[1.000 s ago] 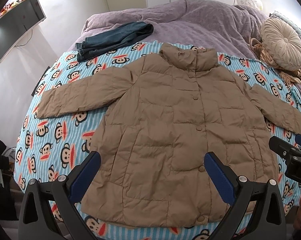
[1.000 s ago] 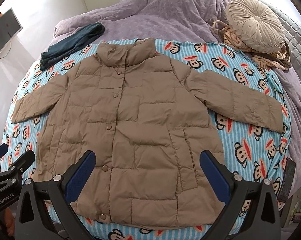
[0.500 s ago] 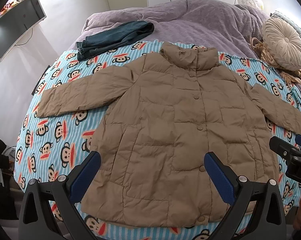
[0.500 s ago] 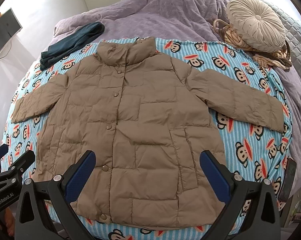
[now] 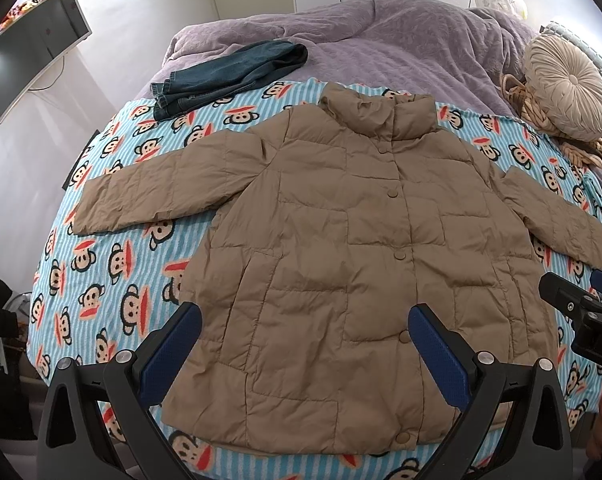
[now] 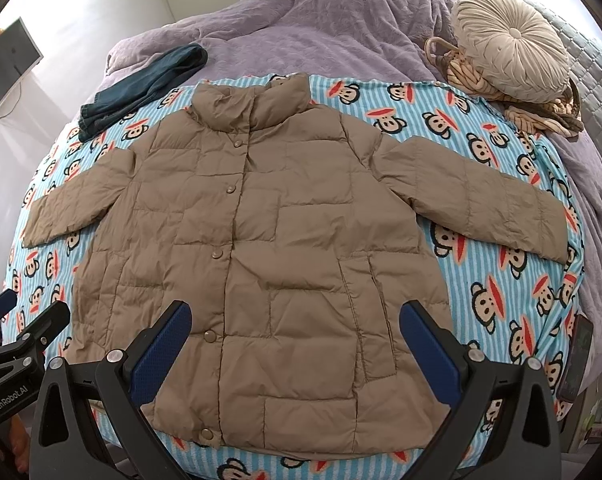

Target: Fold large clothes

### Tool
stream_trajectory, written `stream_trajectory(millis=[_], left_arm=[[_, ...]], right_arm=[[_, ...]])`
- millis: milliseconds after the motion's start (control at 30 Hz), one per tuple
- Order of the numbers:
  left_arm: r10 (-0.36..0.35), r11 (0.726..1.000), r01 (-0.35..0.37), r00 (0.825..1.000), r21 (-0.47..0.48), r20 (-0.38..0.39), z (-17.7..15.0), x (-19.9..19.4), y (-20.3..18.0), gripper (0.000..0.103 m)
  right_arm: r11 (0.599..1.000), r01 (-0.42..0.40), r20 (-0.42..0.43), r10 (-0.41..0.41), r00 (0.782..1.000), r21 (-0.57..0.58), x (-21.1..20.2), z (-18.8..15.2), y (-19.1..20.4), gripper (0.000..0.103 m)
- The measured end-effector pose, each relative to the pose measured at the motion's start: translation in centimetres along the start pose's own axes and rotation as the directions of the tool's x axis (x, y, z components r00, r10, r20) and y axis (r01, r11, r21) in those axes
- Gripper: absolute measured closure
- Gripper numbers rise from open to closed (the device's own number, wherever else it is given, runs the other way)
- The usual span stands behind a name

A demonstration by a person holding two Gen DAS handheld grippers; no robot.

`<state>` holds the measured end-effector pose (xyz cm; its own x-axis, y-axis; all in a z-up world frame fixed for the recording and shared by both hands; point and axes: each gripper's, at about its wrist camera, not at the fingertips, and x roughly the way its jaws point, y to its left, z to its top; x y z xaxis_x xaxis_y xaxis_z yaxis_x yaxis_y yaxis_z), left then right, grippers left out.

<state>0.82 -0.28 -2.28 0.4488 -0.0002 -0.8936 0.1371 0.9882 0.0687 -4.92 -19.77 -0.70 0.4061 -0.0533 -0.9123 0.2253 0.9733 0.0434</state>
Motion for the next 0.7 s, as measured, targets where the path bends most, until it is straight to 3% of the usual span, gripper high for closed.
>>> stream_trajectory(millis=[700], left_arm=[[-0.009, 1.0, 0.009, 1.0, -0.004, -0.008, -0.22, 0.47, -0.3, 0.0]], right_arm=[[1.0, 0.004, -0.008, -0.004, 1.0, 0.002, 0.82, -0.65, 0.11, 0.0]])
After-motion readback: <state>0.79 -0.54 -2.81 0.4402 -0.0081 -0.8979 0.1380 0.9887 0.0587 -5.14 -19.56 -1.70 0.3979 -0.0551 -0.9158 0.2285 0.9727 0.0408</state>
